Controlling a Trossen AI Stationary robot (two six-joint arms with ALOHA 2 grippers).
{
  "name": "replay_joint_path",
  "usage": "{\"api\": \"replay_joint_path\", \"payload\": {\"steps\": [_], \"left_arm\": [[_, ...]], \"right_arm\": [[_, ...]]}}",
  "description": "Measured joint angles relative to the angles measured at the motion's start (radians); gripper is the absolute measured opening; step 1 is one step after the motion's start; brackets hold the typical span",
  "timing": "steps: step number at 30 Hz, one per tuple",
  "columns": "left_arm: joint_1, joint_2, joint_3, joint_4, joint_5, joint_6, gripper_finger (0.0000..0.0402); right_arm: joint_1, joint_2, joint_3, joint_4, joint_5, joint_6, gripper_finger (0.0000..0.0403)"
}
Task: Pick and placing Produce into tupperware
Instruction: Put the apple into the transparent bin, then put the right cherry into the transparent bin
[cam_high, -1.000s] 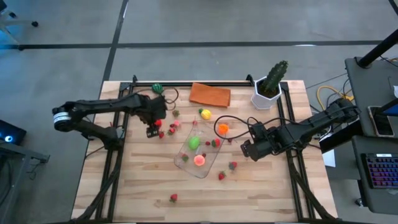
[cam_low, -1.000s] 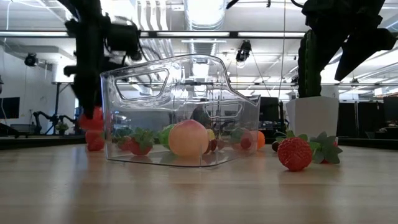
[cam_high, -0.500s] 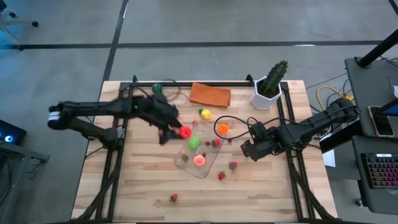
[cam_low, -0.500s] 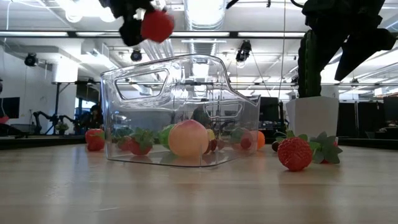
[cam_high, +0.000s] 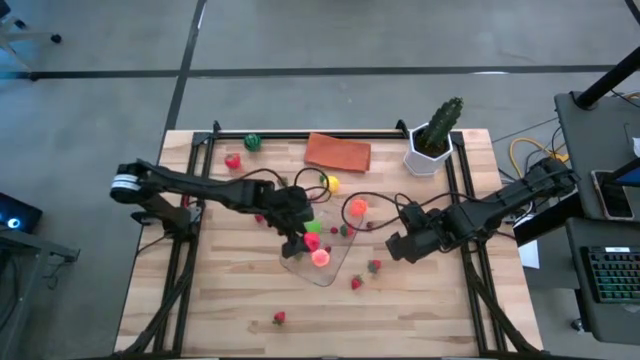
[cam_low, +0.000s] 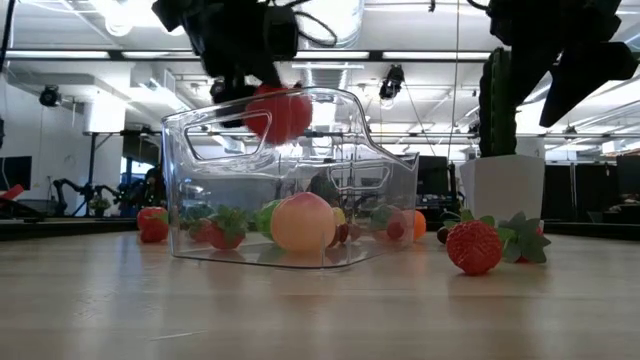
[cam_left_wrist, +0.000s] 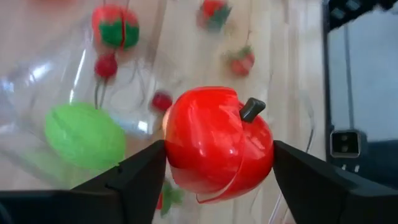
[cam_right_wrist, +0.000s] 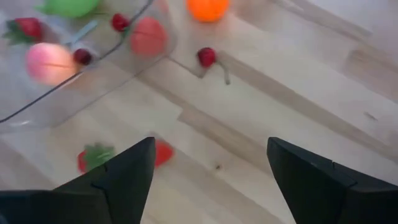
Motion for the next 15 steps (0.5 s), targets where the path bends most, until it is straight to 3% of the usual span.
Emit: {"api": "replay_joint_path", "payload": {"steps": [8, 15], "left_arm": [[-0.001, -0.041, 0.001, -0.022, -0.007, -0.045, 0.0353], [-0.002, -0.150, 0.003, -0.025, -0.024, -0.051, 0.0367]], "right_arm": [[0.005, 0.002, -0.003, 0.012, 0.000, -0.102, 0.0306], [-0.010, 0.061, -0.004, 0.072, 0.006, -0.265, 0.0304]]}}
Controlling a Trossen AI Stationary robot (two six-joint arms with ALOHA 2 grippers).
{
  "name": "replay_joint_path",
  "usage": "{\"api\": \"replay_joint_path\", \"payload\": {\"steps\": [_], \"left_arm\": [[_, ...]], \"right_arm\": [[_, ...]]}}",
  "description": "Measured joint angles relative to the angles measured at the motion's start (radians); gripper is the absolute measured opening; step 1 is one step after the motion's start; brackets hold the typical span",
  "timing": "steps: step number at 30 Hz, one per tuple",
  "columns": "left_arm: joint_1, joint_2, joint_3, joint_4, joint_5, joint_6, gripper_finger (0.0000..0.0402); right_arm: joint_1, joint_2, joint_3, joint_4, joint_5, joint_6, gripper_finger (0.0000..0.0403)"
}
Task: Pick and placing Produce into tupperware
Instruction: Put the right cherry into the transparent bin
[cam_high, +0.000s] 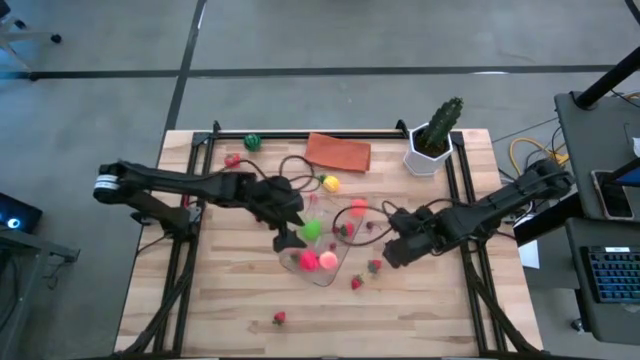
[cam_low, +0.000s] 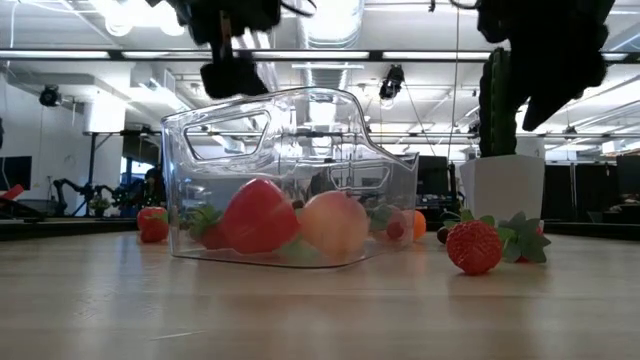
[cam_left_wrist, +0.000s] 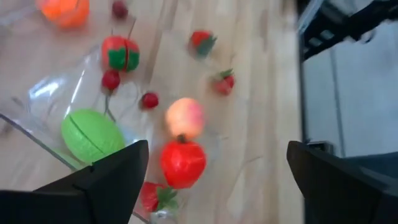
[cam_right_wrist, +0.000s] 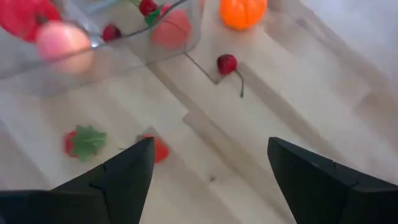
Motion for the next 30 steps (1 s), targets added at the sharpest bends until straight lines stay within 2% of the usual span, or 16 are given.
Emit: {"api": "replay_joint_path", "payload": {"steps": [5, 11, 17, 26, 30], "left_arm": [[0.000, -0.122, -0.007, 0.000, -0.005, -0.038, 0.0367], [0.000, -0.258, -0.009, -0.006, -0.049, -0.081, 0.0367], [0.000, -0.355, -0.019, -0.008, -0.100, -0.083, 0.0367], [0.001, -0.413, -0.065, -0.004, -0.105, -0.080, 0.0367], [0.001, -0.417, -0.104, -0.007, -0.106, -0.080, 0.0367]], "right_arm": [[-0.024, 0.123, -0.002, 0.018, 0.045, -0.236, 0.0306], [-0.077, 0.234, -0.019, 0.116, 0.045, -0.296, 0.0294], [-0.157, 0.224, -0.104, 0.386, -0.034, -0.377, 0.0280], [-0.237, 0.167, -0.208, 0.454, -0.041, -0.520, 0.0280], [-0.290, 0.165, -0.252, 0.556, -0.115, -0.554, 0.0281]]}}
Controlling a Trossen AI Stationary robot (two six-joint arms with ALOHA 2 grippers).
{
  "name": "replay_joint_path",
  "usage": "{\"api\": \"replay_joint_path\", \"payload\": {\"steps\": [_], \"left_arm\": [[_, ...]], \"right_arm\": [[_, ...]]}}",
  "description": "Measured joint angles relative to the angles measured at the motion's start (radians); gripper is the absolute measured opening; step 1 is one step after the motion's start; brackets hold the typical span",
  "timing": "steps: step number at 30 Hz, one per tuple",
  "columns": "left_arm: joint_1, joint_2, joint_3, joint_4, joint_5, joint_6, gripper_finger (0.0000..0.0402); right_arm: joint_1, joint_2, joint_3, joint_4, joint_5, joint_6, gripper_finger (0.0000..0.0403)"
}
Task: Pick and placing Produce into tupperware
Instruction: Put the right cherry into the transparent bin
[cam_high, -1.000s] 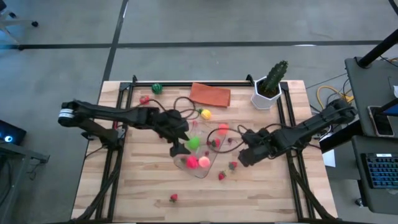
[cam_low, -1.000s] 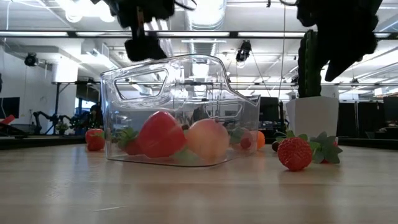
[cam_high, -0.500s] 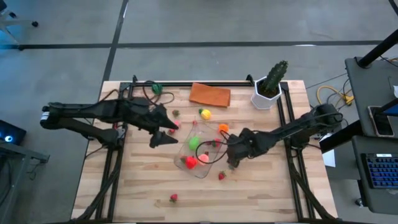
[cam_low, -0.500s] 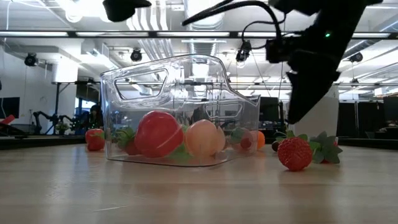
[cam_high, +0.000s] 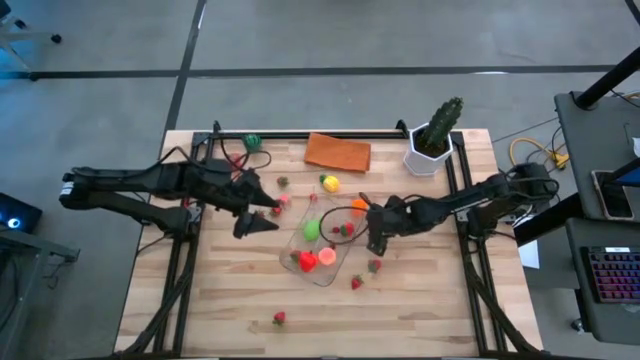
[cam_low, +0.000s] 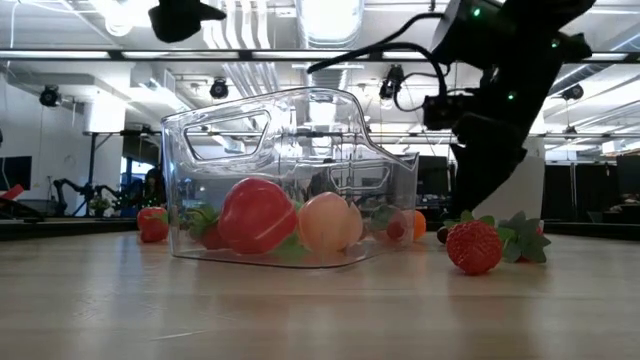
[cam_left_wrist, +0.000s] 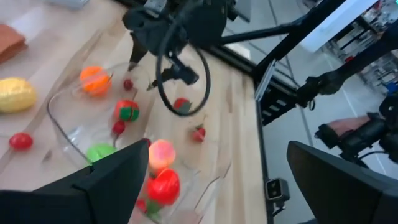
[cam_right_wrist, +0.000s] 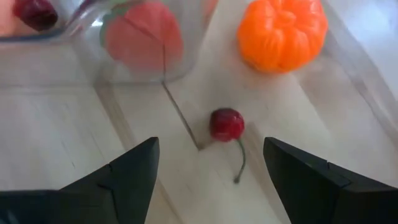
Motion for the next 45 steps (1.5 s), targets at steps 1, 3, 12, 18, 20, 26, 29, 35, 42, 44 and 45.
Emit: {"api": "replay_joint_path", "payload": {"steps": [1, 3, 12, 18, 20, 26, 29, 35, 42, 44, 45], "left_arm": [[0.000, 0.001, -0.008, -0.001, 0.000, 0.000, 0.0367], [0.000, 0.001, -0.024, 0.000, 0.000, -0.001, 0.0367], [0.000, 0.003, -0.057, 0.001, -0.001, 0.000, 0.0367], [0.000, 0.005, -0.058, 0.002, -0.052, 0.000, 0.0368], [0.001, 0.005, -0.058, 0.002, -0.054, 0.000, 0.0368], [0.001, 0.005, -0.059, 0.002, -0.055, 0.000, 0.0368], [0.001, 0.005, -0.059, 0.002, -0.055, 0.000, 0.0368], [0.001, 0.005, -0.060, 0.002, -0.055, 0.000, 0.0368], [0.001, 0.005, -0.060, 0.002, -0.055, 0.000, 0.0368], [0.001, 0.005, -0.060, 0.002, -0.055, 0.000, 0.0368], [0.001, 0.005, -0.060, 0.002, -0.055, 0.000, 0.0368]], "right_arm": [[-0.013, 0.000, -0.006, 0.018, -0.012, -0.005, 0.0281], [-0.038, 0.000, -0.017, 0.047, -0.021, -0.025, 0.0282], [-0.096, 0.002, -0.047, 0.068, -0.086, -0.128, 0.0283], [-0.096, 0.041, -0.074, 0.184, -0.101, -0.136, 0.0283], [-0.096, 0.061, -0.075, 0.204, -0.100, -0.155, 0.0283], [-0.096, 0.101, -0.065, 0.204, -0.094, -0.180, 0.0275], [-0.096, 0.101, -0.065, 0.201, -0.091, -0.169, 0.0262], [-0.097, 0.087, -0.066, 0.187, -0.082, -0.154, 0.0210], [-0.096, 0.087, -0.067, 0.185, -0.082, -0.153, 0.0141], [-0.096, 0.087, -0.067, 0.184, -0.081, -0.145, 0.0123], [-0.096, 0.086, -0.067, 0.183, -0.081, -0.132, 0.0115]]}}
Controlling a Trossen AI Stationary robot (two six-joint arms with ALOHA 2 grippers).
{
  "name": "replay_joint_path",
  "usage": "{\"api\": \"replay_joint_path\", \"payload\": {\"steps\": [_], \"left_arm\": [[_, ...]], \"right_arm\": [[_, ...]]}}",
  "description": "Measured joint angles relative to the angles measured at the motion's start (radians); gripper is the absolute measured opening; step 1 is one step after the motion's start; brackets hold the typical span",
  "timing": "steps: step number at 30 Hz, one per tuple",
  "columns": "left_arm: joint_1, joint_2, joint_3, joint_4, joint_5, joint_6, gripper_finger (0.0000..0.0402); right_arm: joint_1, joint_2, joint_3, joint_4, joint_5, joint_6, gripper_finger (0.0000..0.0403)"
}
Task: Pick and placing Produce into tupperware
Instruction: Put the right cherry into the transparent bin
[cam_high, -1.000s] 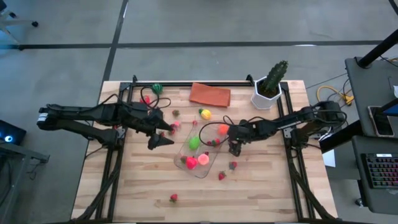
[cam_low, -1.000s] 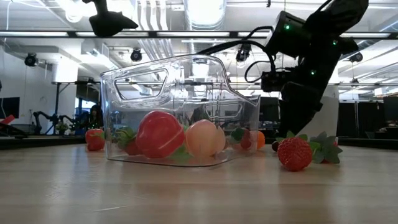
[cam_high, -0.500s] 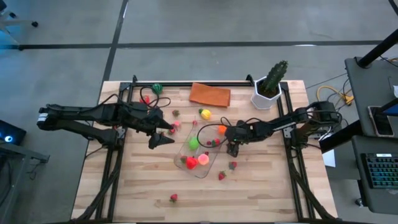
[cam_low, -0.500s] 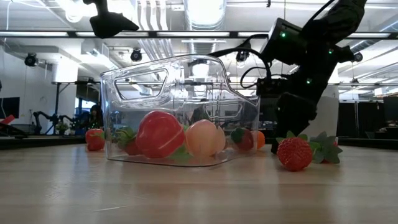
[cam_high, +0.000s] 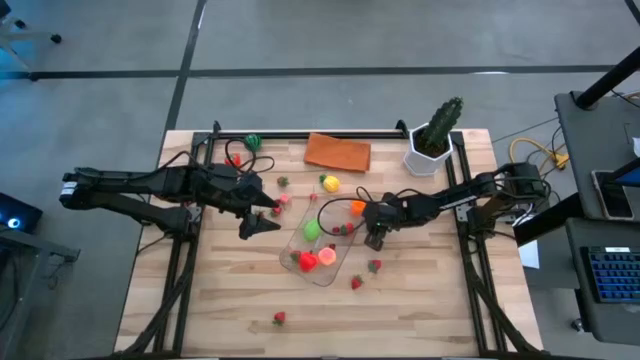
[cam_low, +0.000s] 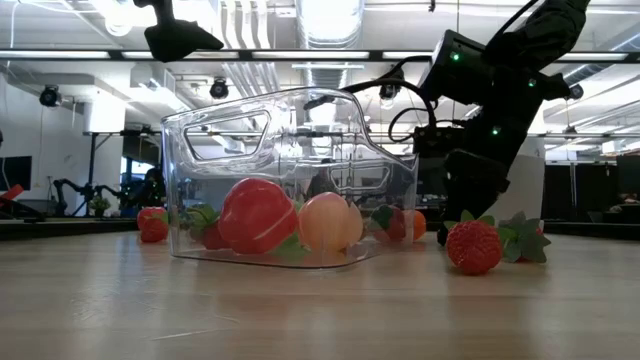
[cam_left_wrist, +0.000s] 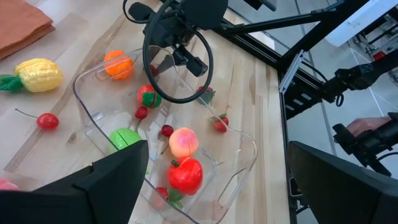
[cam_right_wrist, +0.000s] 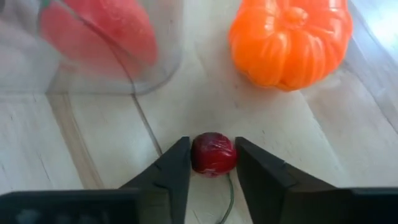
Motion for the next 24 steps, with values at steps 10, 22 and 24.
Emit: {"api": "replay_joint_path", "payload": {"steps": [10, 22, 24], "left_arm": [[0.000, 0.000, 0.000, 0.000, -0.001, 0.001, 0.0368], [0.000, 0.000, -0.005, 0.001, -0.004, 0.001, 0.0368], [0.000, 0.000, -0.005, 0.001, -0.004, 0.001, 0.0368]], "right_arm": [[0.015, -0.140, -0.003, -0.030, -0.145, 0.196, 0.0072], [0.091, -0.341, 0.158, -0.021, -0.003, 0.266, 0.0106], [0.091, -0.280, 0.211, -0.022, -0.011, 0.233, 0.0118]]}}
